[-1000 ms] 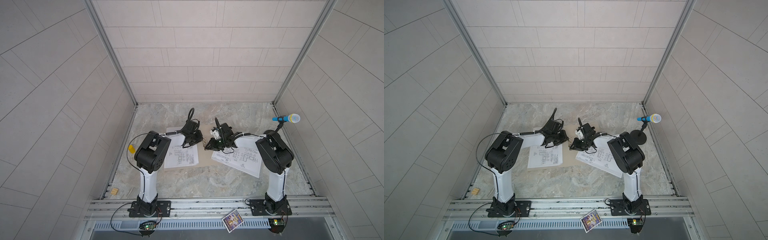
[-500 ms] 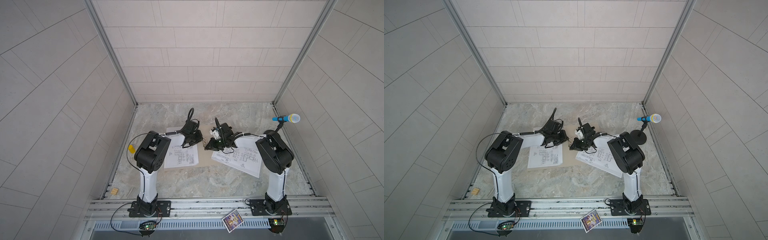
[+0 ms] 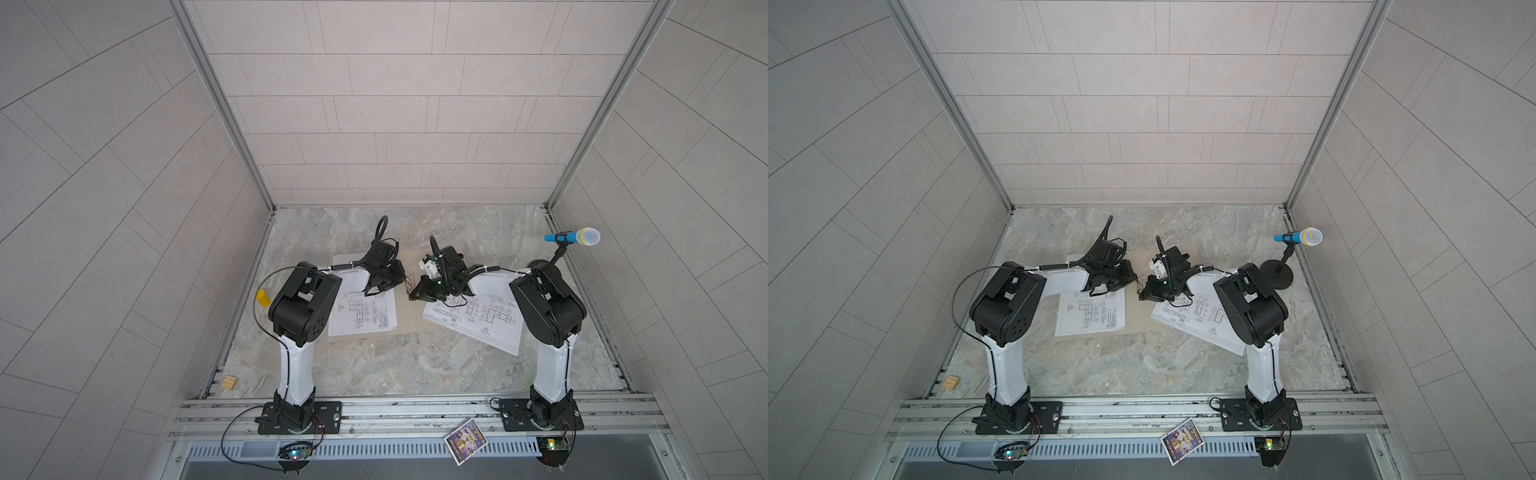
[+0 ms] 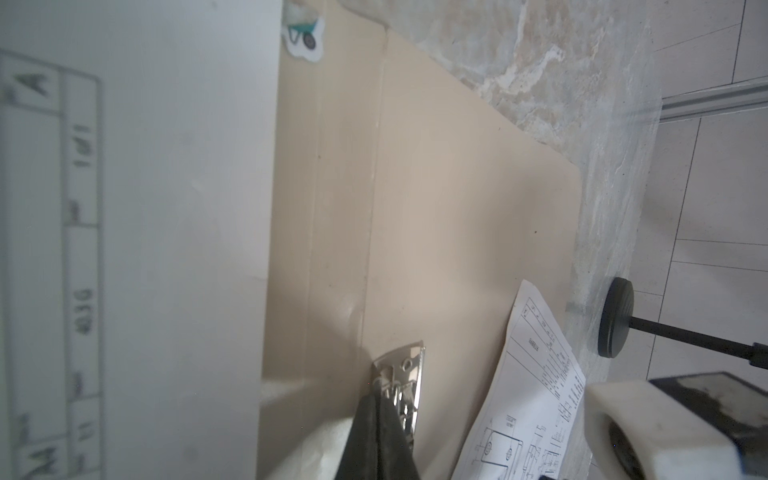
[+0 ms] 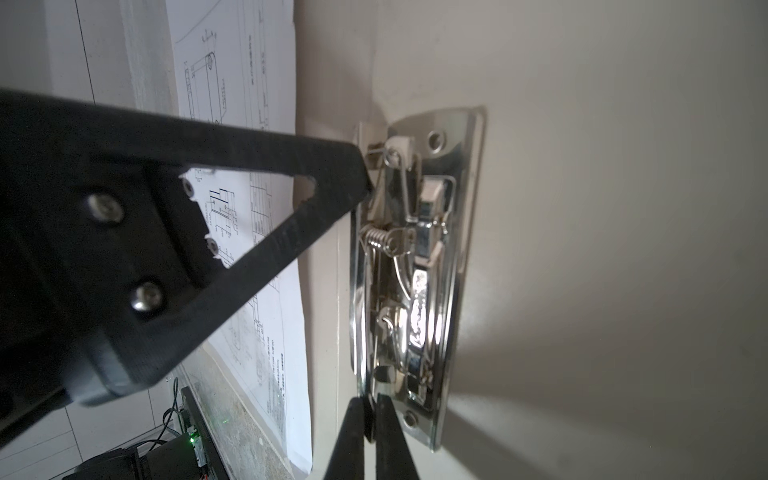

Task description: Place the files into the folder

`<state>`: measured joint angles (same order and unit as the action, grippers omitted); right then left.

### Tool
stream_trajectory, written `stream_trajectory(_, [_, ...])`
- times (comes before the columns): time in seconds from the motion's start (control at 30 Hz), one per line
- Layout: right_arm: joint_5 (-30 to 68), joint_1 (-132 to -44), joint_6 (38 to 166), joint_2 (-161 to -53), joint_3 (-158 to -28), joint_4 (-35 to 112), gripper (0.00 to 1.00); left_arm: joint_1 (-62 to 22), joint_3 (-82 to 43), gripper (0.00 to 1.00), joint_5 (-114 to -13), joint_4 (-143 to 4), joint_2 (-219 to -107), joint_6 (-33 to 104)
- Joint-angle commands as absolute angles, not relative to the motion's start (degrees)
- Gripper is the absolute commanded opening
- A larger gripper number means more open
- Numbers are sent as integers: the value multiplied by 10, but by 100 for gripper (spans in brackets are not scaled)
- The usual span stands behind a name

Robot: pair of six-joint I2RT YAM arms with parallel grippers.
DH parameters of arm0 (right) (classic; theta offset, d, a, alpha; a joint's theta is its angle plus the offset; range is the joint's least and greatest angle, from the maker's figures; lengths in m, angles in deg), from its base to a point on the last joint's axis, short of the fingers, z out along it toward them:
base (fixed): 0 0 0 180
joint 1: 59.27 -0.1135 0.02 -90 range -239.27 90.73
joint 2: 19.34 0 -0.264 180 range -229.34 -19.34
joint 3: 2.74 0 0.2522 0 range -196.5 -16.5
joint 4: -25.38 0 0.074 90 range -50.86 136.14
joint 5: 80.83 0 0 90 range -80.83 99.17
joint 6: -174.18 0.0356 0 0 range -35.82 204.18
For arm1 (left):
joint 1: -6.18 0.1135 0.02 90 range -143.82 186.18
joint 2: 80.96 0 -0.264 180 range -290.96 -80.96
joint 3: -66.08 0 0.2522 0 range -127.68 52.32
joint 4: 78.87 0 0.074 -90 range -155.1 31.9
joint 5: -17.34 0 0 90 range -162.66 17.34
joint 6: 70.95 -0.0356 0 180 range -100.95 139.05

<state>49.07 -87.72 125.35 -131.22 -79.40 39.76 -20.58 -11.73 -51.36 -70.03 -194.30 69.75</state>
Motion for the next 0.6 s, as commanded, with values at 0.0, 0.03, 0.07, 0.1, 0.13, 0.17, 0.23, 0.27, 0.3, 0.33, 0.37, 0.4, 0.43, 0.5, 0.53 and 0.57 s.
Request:
stream_trajectory(0.0, [491,-881,1255,-1326,-783,400,4,-203,-107,2,-522,-687,-1936,693])
stream_trajectory(0.03, [491,-881,1255,-1326,-783,400,3,-202,-107,2,-522,-688,-1936,692])
stream_trajectory(0.07, [492,-881,1254,-1326,-783,400,2,-202,-107,2,-521,-689,-1937,693])
stream_trajectory(0.1, [492,-881,1253,-1327,-783,401,2,-202,-106,2,-521,-688,-1937,693])
stream_trajectory(0.13, [491,-881,1251,-1328,-782,403,2,-202,-106,2,-521,-689,-1938,693])
stream_trajectory(0.17, [492,-881,1250,-1329,-781,404,1,-202,-106,2,-520,-689,-1939,693])
stream_trajectory(0.23, [492,-881,1250,-1331,-780,405,0,-202,-106,2,-521,-690,-1940,694])
stream_trajectory(0.27, [492,-881,1249,-1332,-778,404,0,-202,-106,2,-520,-691,-1941,695])
stream_trajectory(0.3, [493,-881,1248,-1332,-777,404,0,-202,-107,2,-520,-692,-1941,695])
stream_trajectory(0.33, [493,-881,1248,-1333,-774,404,0,-202,-107,2,-520,-692,-1942,696])
stream_trajectory(0.37, [493,-881,1246,-1334,-773,404,0,-202,-108,2,-520,-692,-1942,696])
stream_trajectory(0.4, [490,-881,1243,-1337,-773,406,0,-202,-107,2,-520,-693,-1942,696])
stream_trajectory(0.43, [488,-881,1240,-1339,-773,410,0,-201,-107,2,-518,-693,-1942,695])
stream_trajectory(0.5, [482,-881,1237,-1343,-772,417,0,-201,-109,2,-517,-693,-1943,694])
stream_trajectory(0.53, [475,-880,1236,-1345,-773,423,0,-201,-108,2,-517,-692,-1943,693])
stream_trajectory(0.57, [465,-881,1234,-1346,-773,431,0,-201,-108,2,-517,-692,-1944,693])
